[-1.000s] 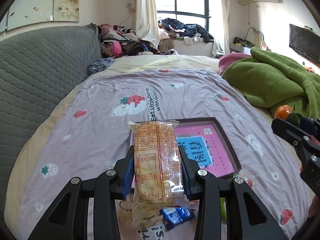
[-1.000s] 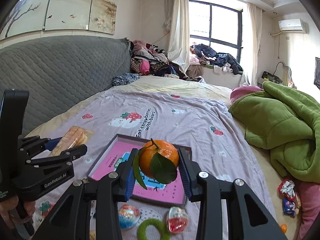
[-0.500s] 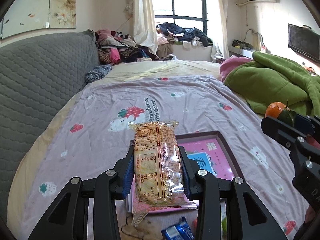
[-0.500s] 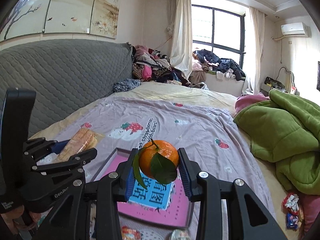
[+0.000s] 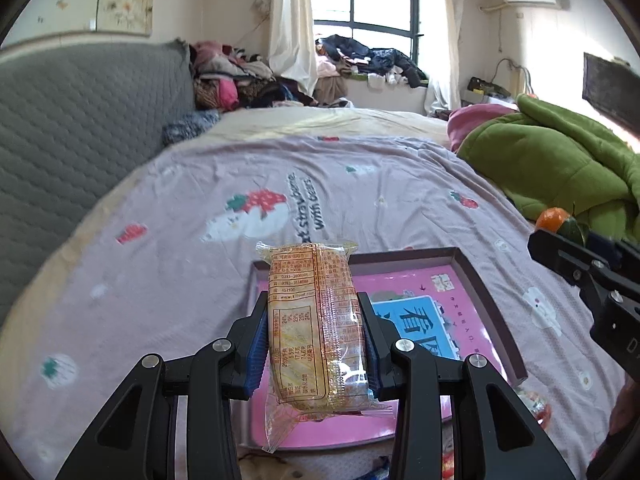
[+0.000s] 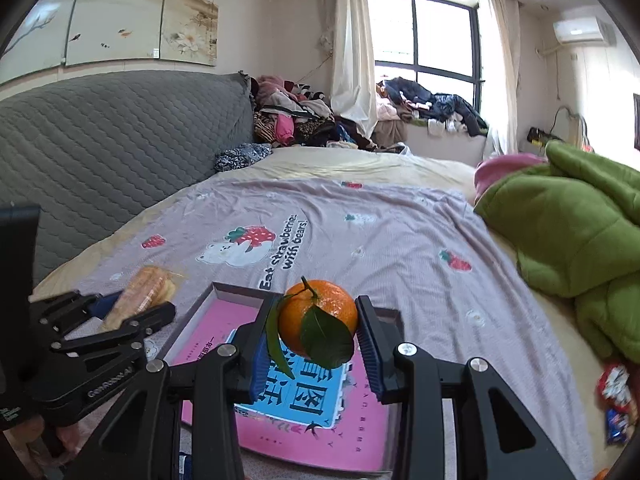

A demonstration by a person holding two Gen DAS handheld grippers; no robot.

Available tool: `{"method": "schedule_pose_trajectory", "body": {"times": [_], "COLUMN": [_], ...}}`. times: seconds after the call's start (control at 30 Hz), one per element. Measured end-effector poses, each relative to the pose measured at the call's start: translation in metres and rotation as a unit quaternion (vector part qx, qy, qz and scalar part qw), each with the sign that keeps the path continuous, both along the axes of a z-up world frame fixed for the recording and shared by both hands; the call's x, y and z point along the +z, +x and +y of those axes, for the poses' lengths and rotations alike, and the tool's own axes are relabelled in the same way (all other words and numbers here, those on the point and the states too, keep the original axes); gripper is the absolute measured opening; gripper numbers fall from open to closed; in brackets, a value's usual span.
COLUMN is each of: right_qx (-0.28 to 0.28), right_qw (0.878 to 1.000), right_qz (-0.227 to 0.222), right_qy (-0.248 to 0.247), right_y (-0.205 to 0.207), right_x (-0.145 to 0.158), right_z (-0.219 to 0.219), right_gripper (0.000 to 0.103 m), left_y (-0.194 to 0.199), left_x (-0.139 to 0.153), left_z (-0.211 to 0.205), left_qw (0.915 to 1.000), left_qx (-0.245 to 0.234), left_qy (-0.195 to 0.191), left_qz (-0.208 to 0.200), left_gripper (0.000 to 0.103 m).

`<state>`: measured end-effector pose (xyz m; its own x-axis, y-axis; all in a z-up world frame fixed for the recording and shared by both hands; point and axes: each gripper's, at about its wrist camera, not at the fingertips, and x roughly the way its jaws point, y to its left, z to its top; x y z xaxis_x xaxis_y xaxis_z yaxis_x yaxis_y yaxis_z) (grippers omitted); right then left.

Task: Organize objects
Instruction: 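Lift and carry the biscuit packet and mandarin over the pink tray with both grippers, then lower the biscuit packet onto the tray and open the left gripper while the right lowers the mandarin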

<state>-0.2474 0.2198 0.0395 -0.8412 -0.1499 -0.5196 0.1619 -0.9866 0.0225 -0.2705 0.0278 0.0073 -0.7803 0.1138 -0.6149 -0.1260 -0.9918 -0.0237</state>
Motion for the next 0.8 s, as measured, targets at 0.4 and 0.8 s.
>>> {"method": "schedule_pose_trajectory", "body": {"times": [0.4,0.8], "right_qx": [0.006,0.019], "right_qw": [0.998,0.991], "right_qz": [-0.059,-0.130], "right_qy": [0.015,0.035], "right_y": [-0.042,-0.053], "right_x": [-0.058,-0.101], "right_z": [-0.016,-0.015], "right_gripper": [0.039,0.039], "left_y": [-0.030,-0.038], "left_x": [-0.058,-0.085], "left_z": [0.003,0.021], "left_qw": [0.9996,0.9958], "left_qx": [-0.010,-0.029], "left_qy": [0.004,-0.041], "left_qz": [-0.025,-0.076], "left_gripper": [0.040,0.040]}}
